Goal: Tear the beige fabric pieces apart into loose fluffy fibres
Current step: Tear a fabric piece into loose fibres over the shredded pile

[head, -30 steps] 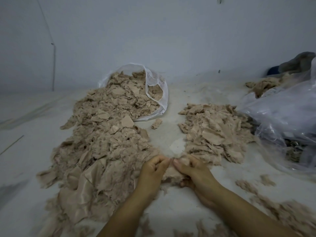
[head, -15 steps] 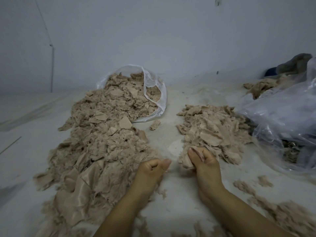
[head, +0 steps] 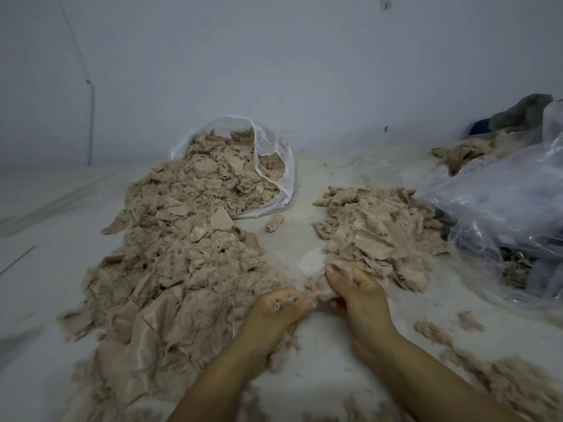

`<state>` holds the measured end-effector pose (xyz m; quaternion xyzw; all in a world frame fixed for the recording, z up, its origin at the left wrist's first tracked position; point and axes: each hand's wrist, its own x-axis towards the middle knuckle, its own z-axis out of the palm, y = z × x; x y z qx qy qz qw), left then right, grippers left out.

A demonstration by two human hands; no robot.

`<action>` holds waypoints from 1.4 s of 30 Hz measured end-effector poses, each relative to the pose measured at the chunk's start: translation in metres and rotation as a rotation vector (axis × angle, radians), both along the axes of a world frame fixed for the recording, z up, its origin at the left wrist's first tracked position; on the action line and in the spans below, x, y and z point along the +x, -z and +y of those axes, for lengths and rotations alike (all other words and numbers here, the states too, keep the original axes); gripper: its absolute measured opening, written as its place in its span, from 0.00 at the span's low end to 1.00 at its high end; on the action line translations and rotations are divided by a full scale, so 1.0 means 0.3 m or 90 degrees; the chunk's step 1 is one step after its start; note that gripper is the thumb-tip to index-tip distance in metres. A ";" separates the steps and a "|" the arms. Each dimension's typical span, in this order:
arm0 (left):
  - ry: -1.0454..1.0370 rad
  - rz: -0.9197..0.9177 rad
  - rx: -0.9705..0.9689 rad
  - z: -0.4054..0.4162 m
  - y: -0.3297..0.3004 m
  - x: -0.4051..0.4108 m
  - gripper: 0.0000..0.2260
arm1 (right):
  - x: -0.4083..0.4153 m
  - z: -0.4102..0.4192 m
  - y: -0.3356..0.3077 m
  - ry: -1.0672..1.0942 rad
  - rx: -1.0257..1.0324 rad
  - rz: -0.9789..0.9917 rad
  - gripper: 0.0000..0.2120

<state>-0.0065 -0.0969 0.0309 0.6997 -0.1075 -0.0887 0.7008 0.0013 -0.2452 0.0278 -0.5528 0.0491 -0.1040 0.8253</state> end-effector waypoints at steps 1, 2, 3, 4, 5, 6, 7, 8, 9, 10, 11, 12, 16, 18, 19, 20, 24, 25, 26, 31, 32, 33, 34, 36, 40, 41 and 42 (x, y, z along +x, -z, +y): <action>-0.005 0.011 -0.024 -0.004 0.003 0.000 0.07 | -0.002 0.006 -0.001 -0.007 0.006 0.004 0.06; -0.010 0.028 -0.059 -0.009 0.003 -0.001 0.07 | -0.002 0.010 -0.002 -0.010 0.016 0.006 0.06; -0.016 0.048 -0.112 -0.012 0.003 0.001 0.08 | 0.000 0.010 -0.003 -0.009 0.020 0.007 0.05; -0.025 0.069 -0.181 -0.012 0.001 0.005 0.08 | 0.002 0.009 -0.004 -0.005 0.017 0.011 0.04; -0.034 0.083 -0.249 -0.010 0.002 0.012 0.08 | 0.004 0.008 -0.003 0.000 0.014 0.016 0.05; -0.041 0.091 -0.304 -0.008 0.000 0.018 0.07 | 0.005 0.007 0.001 0.004 0.012 0.020 0.06; -0.044 0.093 -0.341 -0.007 -0.002 0.024 0.07 | 0.005 0.008 0.006 0.005 0.012 0.022 0.06; -0.042 0.092 -0.362 -0.007 -0.003 0.028 0.06 | 0.003 0.010 0.008 0.005 0.014 0.022 0.07; -0.041 0.090 -0.378 -0.008 -0.001 0.032 0.05 | 0.003 0.012 0.008 0.009 0.015 0.021 0.08; -0.042 0.091 -0.391 -0.007 0.001 0.036 0.05 | 0.004 0.010 0.005 0.018 0.020 0.021 0.08; -0.048 0.094 -0.399 -0.004 0.003 0.039 0.06 | 0.006 0.004 0.000 0.036 0.030 0.021 0.07; -0.054 0.099 -0.404 -0.001 0.004 0.042 0.07 | 0.011 -0.007 -0.005 0.061 0.045 0.022 0.06; -0.050 0.065 -0.256 0.013 0.030 0.039 0.12 | 0.007 -0.021 -0.004 0.052 -0.020 -0.007 0.07; -0.057 -0.020 -0.062 -0.005 0.044 0.025 0.16 | -0.007 0.006 0.009 0.003 -0.151 -0.012 0.08; -0.077 -0.075 0.006 -0.017 0.048 0.021 0.14 | -0.014 0.019 0.013 -0.014 -0.202 -0.016 0.10; -0.096 -0.116 0.032 -0.029 0.050 0.020 0.09 | -0.018 0.025 0.017 -0.021 -0.231 -0.023 0.12; -0.144 -0.099 0.021 -0.040 0.045 0.024 0.14 | -0.018 0.025 0.017 0.001 -0.235 -0.032 0.17; -0.149 -0.083 0.010 -0.040 0.042 0.023 0.14 | -0.019 0.028 0.016 0.001 -0.228 -0.031 0.17; -0.152 -0.068 -0.002 -0.042 0.039 0.022 0.14 | -0.019 0.031 0.016 -0.001 -0.218 -0.025 0.15; -0.137 -0.041 -0.066 -0.044 0.017 0.007 0.23 | -0.023 0.026 0.009 -0.045 -0.161 -0.004 0.12; -0.136 -0.039 -0.071 -0.041 0.019 0.007 0.23 | -0.023 0.022 0.009 -0.056 -0.158 -0.004 0.12; -0.140 -0.030 -0.082 -0.038 0.022 0.010 0.21 | -0.022 0.019 0.008 -0.061 -0.156 -0.003 0.12; -0.150 -0.016 -0.097 -0.035 0.023 0.014 0.18 | -0.020 0.017 0.006 -0.057 -0.153 -0.003 0.12; -0.170 0.004 -0.115 -0.029 0.030 0.022 0.17 | -0.005 0.004 -0.004 -0.003 -0.109 -0.003 0.09; -0.202 0.035 -0.190 -0.023 0.029 0.039 0.17 | 0.014 -0.046 -0.034 0.010 0.212 0.026 0.08; -0.194 0.033 -0.227 -0.023 0.023 0.042 0.15 | 0.010 -0.048 -0.038 -0.042 0.279 0.049 0.11; -0.186 0.029 -0.253 -0.023 0.017 0.042 0.14 | -0.001 -0.042 -0.036 -0.100 0.285 0.080 0.14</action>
